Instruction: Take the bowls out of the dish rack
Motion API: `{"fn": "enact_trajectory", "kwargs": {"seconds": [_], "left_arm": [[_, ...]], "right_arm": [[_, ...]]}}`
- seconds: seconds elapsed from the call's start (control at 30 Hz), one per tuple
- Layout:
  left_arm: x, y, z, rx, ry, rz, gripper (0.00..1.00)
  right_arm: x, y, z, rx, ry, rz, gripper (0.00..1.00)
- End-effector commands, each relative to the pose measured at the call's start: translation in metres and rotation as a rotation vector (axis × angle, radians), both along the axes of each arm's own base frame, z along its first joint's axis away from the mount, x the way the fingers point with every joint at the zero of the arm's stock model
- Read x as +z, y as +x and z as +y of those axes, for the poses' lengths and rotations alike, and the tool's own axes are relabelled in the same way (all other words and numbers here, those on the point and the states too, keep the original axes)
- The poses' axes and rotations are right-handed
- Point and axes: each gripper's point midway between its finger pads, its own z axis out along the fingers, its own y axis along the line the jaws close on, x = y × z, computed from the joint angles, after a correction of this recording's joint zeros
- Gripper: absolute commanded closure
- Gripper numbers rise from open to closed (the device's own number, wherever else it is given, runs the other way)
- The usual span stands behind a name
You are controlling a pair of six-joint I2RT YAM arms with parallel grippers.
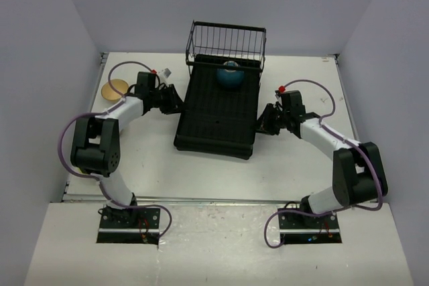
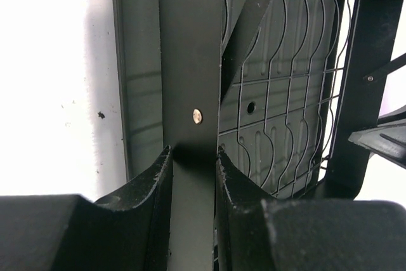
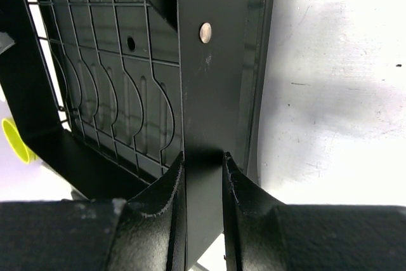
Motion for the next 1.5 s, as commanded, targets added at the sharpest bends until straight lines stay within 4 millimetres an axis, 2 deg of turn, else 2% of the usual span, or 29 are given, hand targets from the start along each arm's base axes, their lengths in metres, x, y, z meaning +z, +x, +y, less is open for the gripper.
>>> {"fn": "enact_trajectory", "kwargs": {"seconds": [0.0,0.07,0.13,0.27,0.3,0.33,0.43,0.57,0.77,0.83,0.93,1.0,1.07,1.2,1.3,1.47], "left_arm": [[-0.1,-0.051,0.026,0.044,0.187,0.348,0.73],[-0.105,-0.047,0.027,0.041,0.198,0.361,0.73],[-0.101,-0.034,0.026,0.039,0.203,0.339,0.73],[-0.106,-0.018,0.024,0.033,0.215,0.344,0.73],[-0.1,-0.007,0.023,0.032,0.211,0.321,0.73],[-0.104,-0.006,0.022,0.029,0.214,0.335,0.73],[-0.104,0.008,0.018,0.022,0.203,0.324,0.73],[-0.1,0.023,0.015,0.016,0.196,0.306,0.73],[-0.102,0.037,0.01,-0.002,0.192,0.291,0.73],[-0.106,0.038,0.009,-0.015,0.191,0.298,0.73],[-0.104,0.043,0.008,-0.025,0.195,0.293,0.73],[-0.103,0.04,0.011,-0.018,0.206,0.285,0.73],[-0.089,0.042,0.013,0.003,0.209,0.235,0.73],[-0.097,0.028,0.011,-0.009,0.184,0.27,0.73],[-0.101,0.025,0.01,-0.013,0.176,0.273,0.73],[-0.098,0.03,0.006,-0.028,0.17,0.253,0.73]], "right_arm": [[-0.057,-0.081,0.012,0.043,-0.035,0.318,1.0],[-0.062,-0.092,0.015,0.055,-0.029,0.334,1.0],[-0.064,-0.096,0.02,0.053,-0.014,0.338,1.0],[-0.074,-0.122,0.025,0.072,-0.003,0.374,1.0],[-0.076,-0.125,0.027,0.072,-0.003,0.376,1.0],[-0.08,-0.135,0.028,0.083,-0.007,0.392,1.0],[-0.087,-0.146,0.03,0.086,0.004,0.41,1.0],[-0.095,-0.164,0.04,0.11,0.008,0.448,1.0],[-0.104,-0.197,0.068,0.185,0.018,0.503,1.0],[-0.107,-0.209,0.074,0.212,0.006,0.52,1.0],[-0.105,-0.214,0.085,0.234,0.005,0.511,1.0],[-0.103,-0.212,0.087,0.23,-0.001,0.493,1.0],[-0.098,-0.207,0.087,0.216,-0.021,0.474,1.0],[-0.086,-0.206,0.097,0.246,-0.017,0.45,1.0],[-0.079,-0.218,0.11,0.278,-0.004,0.445,1.0],[-0.075,-0.236,0.118,0.303,-0.013,0.454,1.0]]}}
